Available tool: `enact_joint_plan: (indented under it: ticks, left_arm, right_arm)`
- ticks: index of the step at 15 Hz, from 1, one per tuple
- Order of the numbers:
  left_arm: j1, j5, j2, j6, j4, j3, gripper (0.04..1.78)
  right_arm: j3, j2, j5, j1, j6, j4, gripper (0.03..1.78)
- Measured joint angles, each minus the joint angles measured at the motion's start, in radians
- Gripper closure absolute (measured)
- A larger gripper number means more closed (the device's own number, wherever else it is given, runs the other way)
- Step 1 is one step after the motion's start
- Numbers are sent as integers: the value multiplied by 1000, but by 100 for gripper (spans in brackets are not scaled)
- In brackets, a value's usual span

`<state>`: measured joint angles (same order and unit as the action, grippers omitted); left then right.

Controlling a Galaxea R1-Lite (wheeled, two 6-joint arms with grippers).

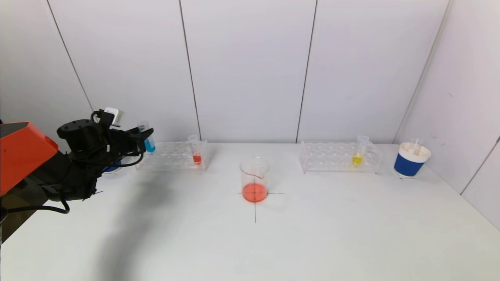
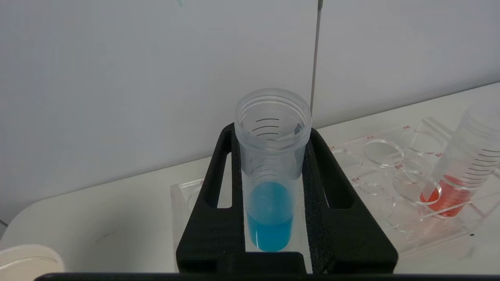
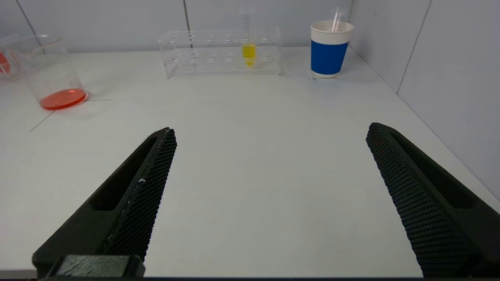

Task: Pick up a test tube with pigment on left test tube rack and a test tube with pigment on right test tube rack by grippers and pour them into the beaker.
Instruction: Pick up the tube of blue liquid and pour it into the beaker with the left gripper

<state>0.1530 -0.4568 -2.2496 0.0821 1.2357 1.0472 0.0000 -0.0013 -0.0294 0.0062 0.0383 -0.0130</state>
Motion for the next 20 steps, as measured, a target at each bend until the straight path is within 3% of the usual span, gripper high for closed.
enact_joint_plan:
  ticks: [14,20]
  left_arm:
    - [-10,-1,277,-3,-250,59,137]
    - [-114,3,458,-1,-433,66,137]
  right_arm:
    - [0,0,0,0,0,0,4]
    - [0,0,0,0,0,0,4]
